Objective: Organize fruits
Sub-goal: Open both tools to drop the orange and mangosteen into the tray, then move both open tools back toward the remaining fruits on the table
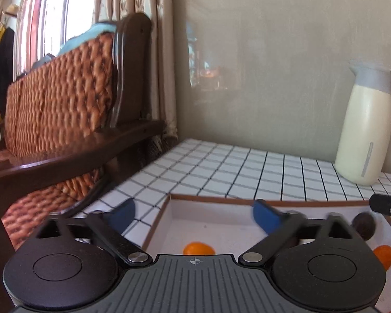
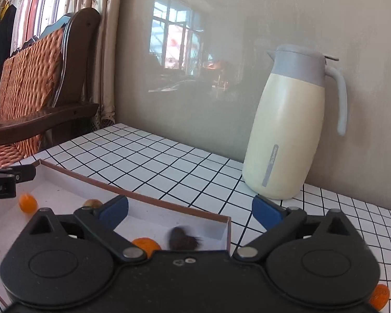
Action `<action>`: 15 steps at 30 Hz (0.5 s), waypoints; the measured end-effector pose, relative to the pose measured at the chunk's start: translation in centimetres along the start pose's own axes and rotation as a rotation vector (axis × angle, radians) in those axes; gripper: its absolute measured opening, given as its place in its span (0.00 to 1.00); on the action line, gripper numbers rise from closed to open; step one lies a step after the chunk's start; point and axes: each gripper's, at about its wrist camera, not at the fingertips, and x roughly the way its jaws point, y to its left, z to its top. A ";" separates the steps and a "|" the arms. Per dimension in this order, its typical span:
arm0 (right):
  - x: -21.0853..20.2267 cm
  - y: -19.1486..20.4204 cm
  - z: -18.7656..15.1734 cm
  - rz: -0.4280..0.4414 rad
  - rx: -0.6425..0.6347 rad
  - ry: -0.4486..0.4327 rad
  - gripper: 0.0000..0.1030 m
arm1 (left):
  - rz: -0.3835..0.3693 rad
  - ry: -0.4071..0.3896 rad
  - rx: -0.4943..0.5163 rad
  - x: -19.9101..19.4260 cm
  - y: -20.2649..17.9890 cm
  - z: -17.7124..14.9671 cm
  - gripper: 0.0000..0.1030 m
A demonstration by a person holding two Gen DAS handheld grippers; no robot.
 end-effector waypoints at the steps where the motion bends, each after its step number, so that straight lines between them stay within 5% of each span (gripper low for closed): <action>1: -0.1 -0.1 0.0 -0.005 0.004 -0.011 0.93 | 0.005 -0.006 0.004 -0.1 0.0 0.1 0.95; 15: -0.6 0.0 -0.2 0.006 0.006 -0.008 0.94 | -0.017 -0.006 0.004 -0.9 0.1 0.0 1.00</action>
